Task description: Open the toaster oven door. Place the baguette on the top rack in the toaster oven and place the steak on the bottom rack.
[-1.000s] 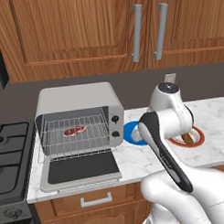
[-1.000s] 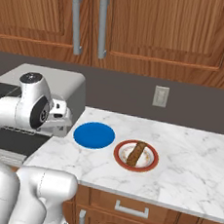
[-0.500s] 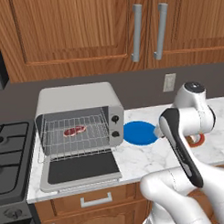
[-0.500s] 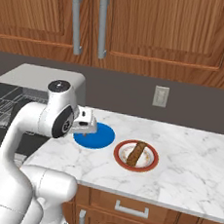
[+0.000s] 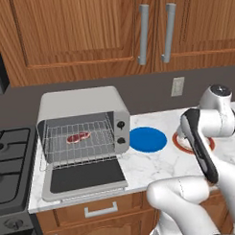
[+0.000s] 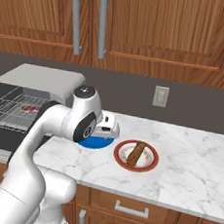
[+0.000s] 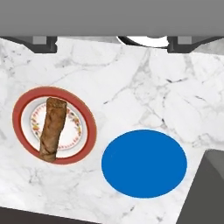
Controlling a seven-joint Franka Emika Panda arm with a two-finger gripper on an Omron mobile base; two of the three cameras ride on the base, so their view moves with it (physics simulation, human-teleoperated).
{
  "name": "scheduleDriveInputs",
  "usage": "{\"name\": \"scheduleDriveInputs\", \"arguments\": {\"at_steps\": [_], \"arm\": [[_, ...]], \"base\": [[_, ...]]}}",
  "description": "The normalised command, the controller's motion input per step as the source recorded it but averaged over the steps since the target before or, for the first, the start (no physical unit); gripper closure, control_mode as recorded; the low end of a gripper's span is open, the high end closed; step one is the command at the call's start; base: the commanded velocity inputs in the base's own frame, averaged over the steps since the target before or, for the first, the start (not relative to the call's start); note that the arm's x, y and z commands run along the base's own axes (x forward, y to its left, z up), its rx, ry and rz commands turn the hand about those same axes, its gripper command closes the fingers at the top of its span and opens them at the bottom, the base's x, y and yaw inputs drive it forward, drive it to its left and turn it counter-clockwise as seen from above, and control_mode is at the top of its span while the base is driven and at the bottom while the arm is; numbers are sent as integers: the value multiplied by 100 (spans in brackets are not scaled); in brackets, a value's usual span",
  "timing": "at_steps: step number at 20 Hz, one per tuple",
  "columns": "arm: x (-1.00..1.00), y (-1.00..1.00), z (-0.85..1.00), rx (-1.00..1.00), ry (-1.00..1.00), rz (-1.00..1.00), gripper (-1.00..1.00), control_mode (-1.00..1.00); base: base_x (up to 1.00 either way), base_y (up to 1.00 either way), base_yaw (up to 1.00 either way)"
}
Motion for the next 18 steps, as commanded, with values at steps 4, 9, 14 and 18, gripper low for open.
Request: {"name": "scheduleDriveInputs", "arguments": {"at_steps": [4, 9, 14, 18], "arm": [[37, -52, -12, 2, 0, -20, -100, -100], [50, -36, -27, 0, 2, -22, -100, -100], [53, -40, -35, 1, 9, -15, -100, -100], [53, -37, -44, 1, 10, -11, -100, -100]], "base": [[0, 0, 0], [0, 0, 0], [0, 0, 0], [0, 0, 0]]}}
